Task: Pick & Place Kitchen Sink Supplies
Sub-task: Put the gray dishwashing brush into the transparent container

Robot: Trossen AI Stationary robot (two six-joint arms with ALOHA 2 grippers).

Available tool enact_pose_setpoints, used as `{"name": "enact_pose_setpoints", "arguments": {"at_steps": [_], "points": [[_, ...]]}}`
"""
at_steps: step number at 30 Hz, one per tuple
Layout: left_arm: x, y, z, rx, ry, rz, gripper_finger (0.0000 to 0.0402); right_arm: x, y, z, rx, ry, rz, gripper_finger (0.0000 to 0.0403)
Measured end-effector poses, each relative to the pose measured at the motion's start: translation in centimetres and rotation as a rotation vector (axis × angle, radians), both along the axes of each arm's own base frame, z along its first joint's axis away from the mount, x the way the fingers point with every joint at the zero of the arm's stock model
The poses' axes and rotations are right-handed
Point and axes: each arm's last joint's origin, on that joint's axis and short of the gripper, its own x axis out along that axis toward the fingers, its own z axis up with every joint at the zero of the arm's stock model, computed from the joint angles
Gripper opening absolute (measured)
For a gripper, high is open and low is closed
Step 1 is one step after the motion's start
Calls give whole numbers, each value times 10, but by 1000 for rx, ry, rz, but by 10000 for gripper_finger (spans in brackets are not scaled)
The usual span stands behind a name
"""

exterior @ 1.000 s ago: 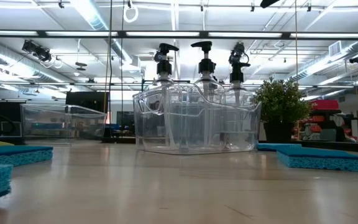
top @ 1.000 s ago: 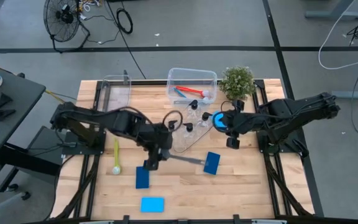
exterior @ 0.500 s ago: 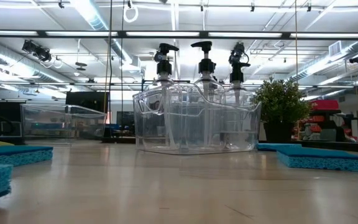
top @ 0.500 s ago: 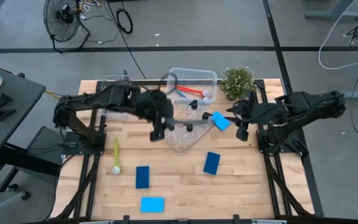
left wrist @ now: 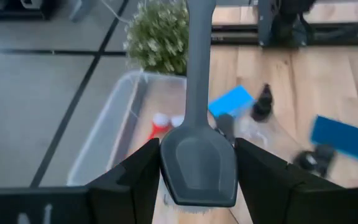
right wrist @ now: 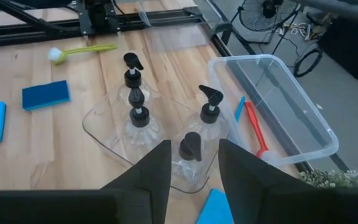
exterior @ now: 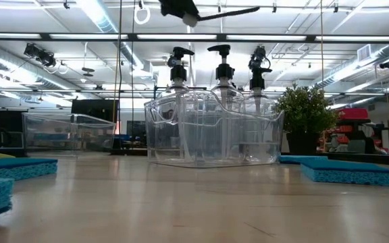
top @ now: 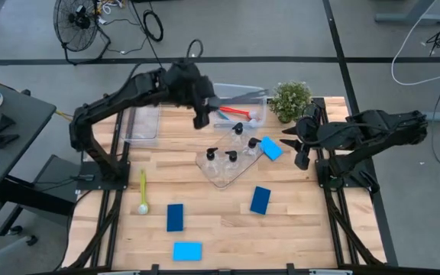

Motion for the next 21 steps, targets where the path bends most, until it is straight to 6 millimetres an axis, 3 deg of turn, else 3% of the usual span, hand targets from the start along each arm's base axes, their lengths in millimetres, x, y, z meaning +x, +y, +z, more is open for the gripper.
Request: {"name": "enact_pose_setpoints", "arguments": {"at_steps": [8,21], "points": [[10,49,-20,-15,1,13,195,1,-4,0,31,-15,-58,136],[32,112,-86,-95,157,40,196,2,-13,0,46,-36,-150,136]]}}
